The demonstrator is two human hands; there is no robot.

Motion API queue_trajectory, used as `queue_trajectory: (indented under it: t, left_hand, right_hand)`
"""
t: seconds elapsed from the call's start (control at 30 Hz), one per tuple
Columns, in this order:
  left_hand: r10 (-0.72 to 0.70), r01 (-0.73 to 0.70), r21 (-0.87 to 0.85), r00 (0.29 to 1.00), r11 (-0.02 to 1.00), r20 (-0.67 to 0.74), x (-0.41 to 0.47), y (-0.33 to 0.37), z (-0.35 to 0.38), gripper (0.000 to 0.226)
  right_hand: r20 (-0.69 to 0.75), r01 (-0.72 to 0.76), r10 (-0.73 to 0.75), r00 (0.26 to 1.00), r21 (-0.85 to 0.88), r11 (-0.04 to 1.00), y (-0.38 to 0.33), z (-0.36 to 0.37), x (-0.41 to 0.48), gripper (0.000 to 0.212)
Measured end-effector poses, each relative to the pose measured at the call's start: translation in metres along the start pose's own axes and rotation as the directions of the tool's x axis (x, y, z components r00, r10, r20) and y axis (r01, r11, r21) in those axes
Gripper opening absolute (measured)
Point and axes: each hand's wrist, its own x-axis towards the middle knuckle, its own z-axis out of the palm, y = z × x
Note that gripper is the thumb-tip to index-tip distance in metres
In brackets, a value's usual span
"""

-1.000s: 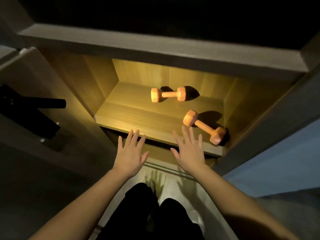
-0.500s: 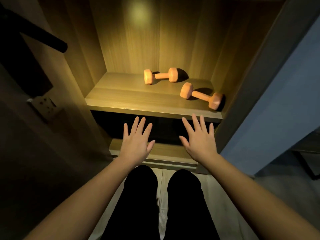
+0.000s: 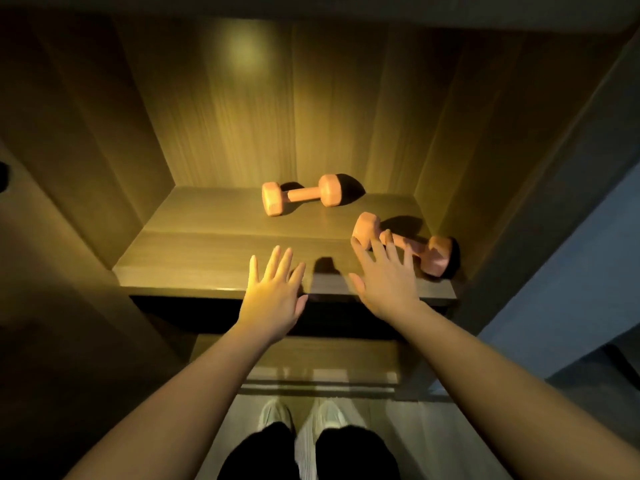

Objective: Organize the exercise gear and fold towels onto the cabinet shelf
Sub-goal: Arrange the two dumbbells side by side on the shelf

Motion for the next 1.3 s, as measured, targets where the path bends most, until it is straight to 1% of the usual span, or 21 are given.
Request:
queue_trajectory:
  t: [0.13, 0.2, 0.27, 0.3, 0.37, 0.5, 0.63, 0.73, 0.83, 0.87, 0.93, 1.0, 1.07, 1.2, 1.23, 1.3]
  left_hand:
    - [0.004, -0.006, 0.061, 0.999, 0.998, 0.032, 0.073, -0.024, 0.010, 0.063]
    - [-0.009, 0.000, 0.120, 0.998, 0.993, 0.069, 0.106, -0.035, 0.014, 0.064]
    - [-0.023, 0.013, 0.143, 0.997, 0.990, 0.071, 0.134, -0.043, 0.016, 0.065]
    - [-0.023, 0.015, 0.145, 0.998, 0.989, 0.053, 0.146, -0.046, 0.017, 0.066]
    - [-0.013, 0.010, 0.161, 1.000, 0.987, 0.017, 0.166, -0.050, 0.018, 0.066]
    - [-0.033, 0.024, 0.235, 0.999, 0.972, 0.036, 0.195, -0.052, 0.016, 0.066]
    - [-0.133, 0.121, 0.276, 0.991, 0.953, 0.025, 0.208, -0.048, 0.016, 0.068]
    - [-0.173, 0.152, 0.293, 0.984, 0.944, 0.048, 0.218, -0.046, 0.010, 0.074]
    - [-0.201, 0.168, 0.301, 0.976, 0.939, 0.084, 0.227, -0.043, 0.004, 0.064]
    - [-0.213, 0.175, 0.289, 0.972, 0.941, 0.103, 0.228, -0.043, 0.003, 0.058]
    - [-0.246, 0.216, 0.204, 0.960, 0.955, 0.132, 0.222, -0.042, -0.001, 0.047]
    - [-0.207, 0.191, 0.131, 0.971, 0.973, 0.122, 0.209, -0.037, -0.003, 0.040]
    - [-0.162, 0.148, 0.136, 0.982, 0.980, 0.101, 0.194, -0.029, -0.003, 0.040]
    - [-0.260, 0.242, 0.141, 0.957, 0.960, 0.127, 0.175, -0.014, 0.002, 0.046]
    - [-0.264, 0.254, 0.086, 0.955, 0.963, 0.137, 0.172, -0.013, 0.002, 0.050]
    - [-0.189, 0.198, -0.080, 0.976, 0.977, 0.111, 0.162, -0.016, -0.001, 0.051]
  right_hand:
    - [0.105, -0.039, 0.037, 0.994, 0.017, 0.999, 0.013, 0.013, 0.066, 0.066]
    - [0.133, -0.067, 0.056, 0.990, 0.087, 0.994, 0.017, 0.020, 0.088, 0.066]
    - [0.102, -0.084, 0.070, 0.992, 0.147, 0.986, 0.016, 0.029, 0.097, 0.064]
    - [0.069, -0.085, 0.076, 0.995, 0.145, 0.986, 0.015, 0.035, 0.099, 0.063]
    - [0.018, -0.093, 0.091, 0.996, 0.110, 0.990, 0.014, 0.046, 0.100, 0.061]
    - [-0.044, -0.098, 0.100, 0.994, 0.054, 0.994, 0.017, 0.059, 0.105, 0.061]
    - [-0.015, -0.096, 0.097, 0.995, 0.053, 0.994, 0.018, 0.063, 0.110, 0.062]
    - [0.039, -0.106, 0.102, 0.994, 0.106, 0.989, 0.020, 0.063, 0.112, 0.063]
    - [0.001, -0.108, 0.108, 0.994, 0.107, 0.988, 0.018, 0.064, 0.110, 0.063]
    - [-0.006, -0.110, 0.111, 0.994, 0.104, 0.989, 0.017, 0.064, 0.109, 0.063]
    - [-0.001, -0.109, 0.110, 0.994, 0.102, 0.989, 0.017, 0.063, 0.110, 0.062]
    - [0.005, -0.105, 0.105, 0.994, 0.078, 0.991, 0.017, 0.061, 0.111, 0.063]
    - [-0.006, -0.110, 0.111, 0.994, 0.074, 0.991, 0.016, 0.057, 0.110, 0.067]
    - [-0.016, -0.130, 0.131, 0.991, 0.067, 0.989, 0.013, 0.054, 0.105, 0.081]
    - [-0.019, -0.123, 0.125, 0.992, 0.069, 0.990, 0.013, 0.053, 0.105, 0.081]
    - [-0.040, -0.106, 0.109, 0.993, 0.064, 0.992, 0.014, 0.052, 0.105, 0.072]
